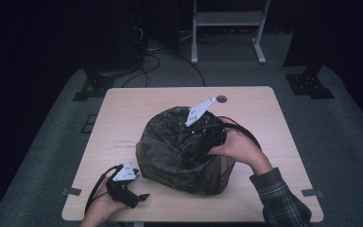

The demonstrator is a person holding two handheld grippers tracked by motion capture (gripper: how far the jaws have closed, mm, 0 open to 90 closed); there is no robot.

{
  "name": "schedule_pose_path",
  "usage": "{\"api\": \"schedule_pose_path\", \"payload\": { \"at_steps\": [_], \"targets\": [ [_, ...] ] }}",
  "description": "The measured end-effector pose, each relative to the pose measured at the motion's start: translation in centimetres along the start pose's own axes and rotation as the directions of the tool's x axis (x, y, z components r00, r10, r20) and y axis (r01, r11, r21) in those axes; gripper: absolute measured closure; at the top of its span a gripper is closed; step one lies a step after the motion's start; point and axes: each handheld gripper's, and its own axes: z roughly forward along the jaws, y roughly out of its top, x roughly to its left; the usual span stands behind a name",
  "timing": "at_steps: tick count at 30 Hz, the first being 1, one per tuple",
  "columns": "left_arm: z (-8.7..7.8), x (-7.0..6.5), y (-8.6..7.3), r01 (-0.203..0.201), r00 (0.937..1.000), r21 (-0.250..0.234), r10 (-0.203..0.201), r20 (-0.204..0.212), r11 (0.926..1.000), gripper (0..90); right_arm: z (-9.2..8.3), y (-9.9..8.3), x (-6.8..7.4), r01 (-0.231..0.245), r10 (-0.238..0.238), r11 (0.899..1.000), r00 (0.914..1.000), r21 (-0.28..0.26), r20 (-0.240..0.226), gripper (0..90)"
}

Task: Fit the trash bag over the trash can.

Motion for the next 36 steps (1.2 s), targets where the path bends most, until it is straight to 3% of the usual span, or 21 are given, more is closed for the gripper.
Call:
{"api": "schedule_pose_path", "payload": {
  "at_steps": [5, 8, 12, 16, 21, 26, 36],
  "targets": [
    [0.0, 0.0, 0.0, 0.0, 1.0, 0.0, 0.0, 0.0, 1.0, 0.0, -1.6, 1.2, -0.2, -0.041, 0.039, 0.994, 0.9989, -0.101, -0.026, 2.0],
    [0.0, 0.0, 0.0, 0.0, 1.0, 0.0, 0.0, 0.0, 1.0, 0.0, -1.8, 2.4, -0.2, -0.036, 0.034, 0.989, 0.9993, -0.145, -0.011, 2.0],
    [0.0, 0.0, 0.0, 0.0, 1.0, 0.0, 0.0, 0.0, 1.0, 0.0, -1.4, 3.7, -0.2, -0.062, 0.057, 0.977, 0.9979, -0.204, -0.03, 2.0],
    [0.0, 0.0, 0.0, -0.001, 1.0, 0.0, 0.001, 0.002, 1.0, 0.0, 0.0, 4.9, -0.1, -0.073, 0.066, 0.973, 0.9971, -0.219, -0.036, 2.0],
    [0.0, 0.0, 0.0, -0.001, 1.0, 0.0, 0.001, 0.002, 1.0, 0.0, 2.5, 6.0, 0.0, -0.086, 0.081, 0.979, 0.9962, -0.184, -0.034, 2.0],
    [0.0, 0.0, 0.0, -0.001, 1.0, 0.0, 0.001, 0.002, 1.0, 0.0, 5.0, 6.1, 0.4, -0.103, 0.1, 0.989, 0.9944, -0.104, -0.036, 2.0],
    [0.0, 0.0, 0.0, 0.001, 1.0, 0.0, -0.001, 0.002, 1.0, 0.0, 7.6, 5.7, 0.5, -0.094, 0.095, 0.995, 0.9945, 0.044, -0.044, 2.0]
  ]
}}
